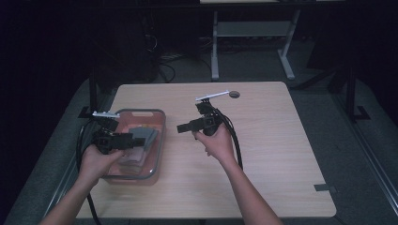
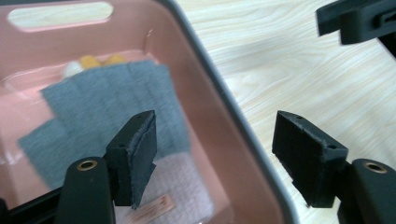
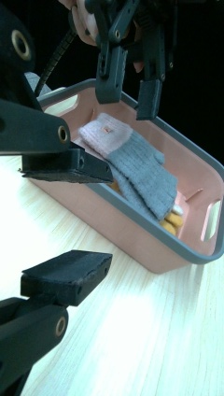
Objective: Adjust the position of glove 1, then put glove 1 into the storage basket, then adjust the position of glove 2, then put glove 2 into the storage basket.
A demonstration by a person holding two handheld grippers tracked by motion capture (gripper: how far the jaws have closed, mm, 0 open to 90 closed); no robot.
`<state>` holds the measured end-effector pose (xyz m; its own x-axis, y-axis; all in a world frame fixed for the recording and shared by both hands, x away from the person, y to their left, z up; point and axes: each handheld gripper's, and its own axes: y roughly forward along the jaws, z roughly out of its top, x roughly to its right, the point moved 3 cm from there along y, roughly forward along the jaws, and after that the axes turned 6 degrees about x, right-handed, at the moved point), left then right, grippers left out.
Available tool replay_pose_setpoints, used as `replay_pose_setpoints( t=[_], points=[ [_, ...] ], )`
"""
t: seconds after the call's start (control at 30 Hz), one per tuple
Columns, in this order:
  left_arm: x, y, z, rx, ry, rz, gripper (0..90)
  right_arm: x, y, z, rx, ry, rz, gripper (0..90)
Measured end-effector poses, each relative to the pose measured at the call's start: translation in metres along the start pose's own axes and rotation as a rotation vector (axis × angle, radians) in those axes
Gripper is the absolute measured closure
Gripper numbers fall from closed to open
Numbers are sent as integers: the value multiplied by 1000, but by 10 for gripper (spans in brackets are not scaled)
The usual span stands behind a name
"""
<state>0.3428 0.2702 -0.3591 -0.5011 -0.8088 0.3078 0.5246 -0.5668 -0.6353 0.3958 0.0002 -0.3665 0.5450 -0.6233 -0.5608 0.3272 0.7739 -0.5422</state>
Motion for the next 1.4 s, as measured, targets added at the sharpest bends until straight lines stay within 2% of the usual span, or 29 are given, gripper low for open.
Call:
replay_pose_setpoints(
  t=[0.17, 0.4, 0.63, 0.73, 1.0, 1.2, 1.4],
  points=[
    [9, 5, 6, 12, 17, -17, 288, 7, -8, -3, -4, -8, -13, 531],
    [21, 13, 8, 8, 39, -31, 277, 18, -24, -8, 3, 12, -35, 524],
    [28, 20, 12, 2, 52, -45, 270, 30, -36, -13, 14, 19, -54, 522],
    [31, 23, 13, -4, 60, -52, 266, 34, -40, -15, 10, 36, -63, 522],
    [48, 26, 22, 12, 89, -69, 264, 43, -59, -21, 30, 44, -89, 520],
    [58, 33, 22, 10, 102, -88, 261, 52, -65, -27, 37, 61, -104, 518],
    [62, 39, 22, 1, 111, -94, 256, 62, -66, -32, 28, 68, -114, 509]
  ],
)
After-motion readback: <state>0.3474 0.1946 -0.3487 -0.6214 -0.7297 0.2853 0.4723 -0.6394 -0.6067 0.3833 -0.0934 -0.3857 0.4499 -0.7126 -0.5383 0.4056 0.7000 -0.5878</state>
